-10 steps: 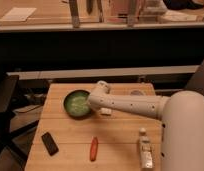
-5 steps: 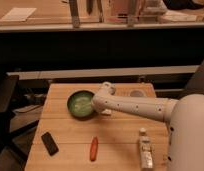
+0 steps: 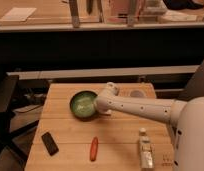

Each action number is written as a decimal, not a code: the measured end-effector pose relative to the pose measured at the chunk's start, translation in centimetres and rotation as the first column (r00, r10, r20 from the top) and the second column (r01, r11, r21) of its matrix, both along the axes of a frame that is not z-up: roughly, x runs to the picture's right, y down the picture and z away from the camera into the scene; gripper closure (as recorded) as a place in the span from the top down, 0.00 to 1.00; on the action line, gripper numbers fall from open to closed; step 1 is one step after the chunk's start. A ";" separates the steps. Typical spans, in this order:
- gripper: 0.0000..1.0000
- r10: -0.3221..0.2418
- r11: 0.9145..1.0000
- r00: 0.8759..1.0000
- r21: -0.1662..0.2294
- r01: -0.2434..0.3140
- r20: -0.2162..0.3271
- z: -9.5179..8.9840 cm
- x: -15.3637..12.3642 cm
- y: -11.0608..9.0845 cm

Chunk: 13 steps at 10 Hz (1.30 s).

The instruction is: Drag the ceramic bowl in a circle

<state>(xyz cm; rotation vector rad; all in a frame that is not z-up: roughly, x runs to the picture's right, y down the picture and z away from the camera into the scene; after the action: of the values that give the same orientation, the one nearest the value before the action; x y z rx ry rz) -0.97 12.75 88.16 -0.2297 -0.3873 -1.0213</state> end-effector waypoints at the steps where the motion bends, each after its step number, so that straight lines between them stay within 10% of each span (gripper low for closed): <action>1: 0.03 -0.002 1.000 1.000 0.001 0.002 0.001 -0.2 0.5 0.0; 13: 0.03 -0.073 0.997 0.997 -0.008 0.073 0.024 -2.9 1.8 1.5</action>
<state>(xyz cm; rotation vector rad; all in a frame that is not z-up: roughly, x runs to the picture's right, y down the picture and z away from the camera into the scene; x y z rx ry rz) 0.79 14.21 85.29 -0.2412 -0.4073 -1.0948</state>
